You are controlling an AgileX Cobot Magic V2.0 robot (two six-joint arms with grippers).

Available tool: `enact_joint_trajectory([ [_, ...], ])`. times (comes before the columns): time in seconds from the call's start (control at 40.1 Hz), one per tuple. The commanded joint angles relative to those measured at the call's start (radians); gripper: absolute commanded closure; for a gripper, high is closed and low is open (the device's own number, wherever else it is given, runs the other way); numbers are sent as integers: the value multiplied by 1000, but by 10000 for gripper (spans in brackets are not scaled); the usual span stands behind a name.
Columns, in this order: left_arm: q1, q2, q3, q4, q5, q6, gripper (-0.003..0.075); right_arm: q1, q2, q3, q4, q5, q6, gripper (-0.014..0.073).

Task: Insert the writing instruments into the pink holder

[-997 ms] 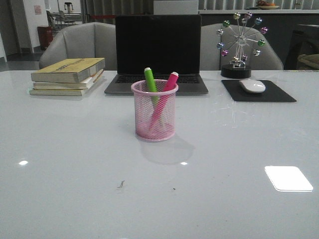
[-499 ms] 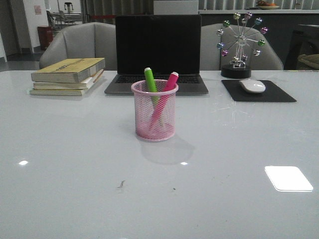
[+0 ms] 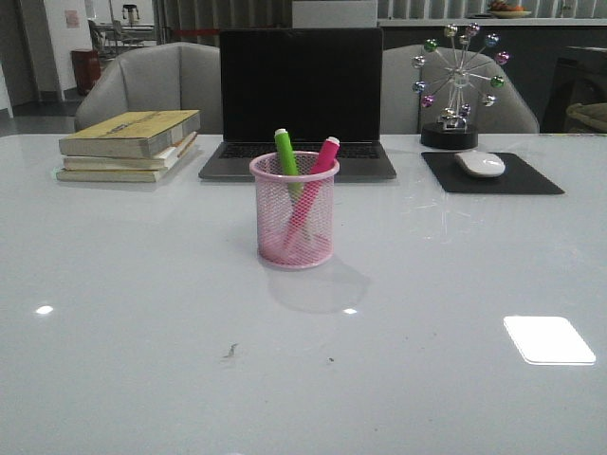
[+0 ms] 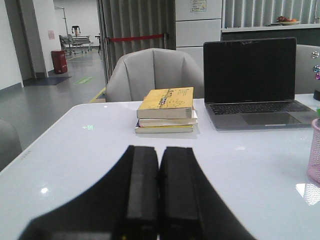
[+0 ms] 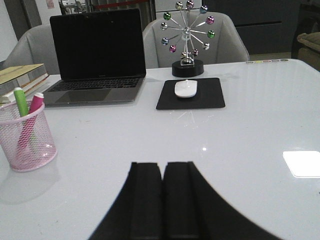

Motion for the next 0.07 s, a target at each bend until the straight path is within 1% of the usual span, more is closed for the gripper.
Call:
enact_joint_trajectory([
  [0.0, 2, -24, 4, -2, -86, -2, 623, -1, 9, 1, -11, -83, -3, 536],
  [0.05, 2, -24, 4, -2, -86, -2, 623, -1, 9, 1, -11, -83, -3, 536],
])
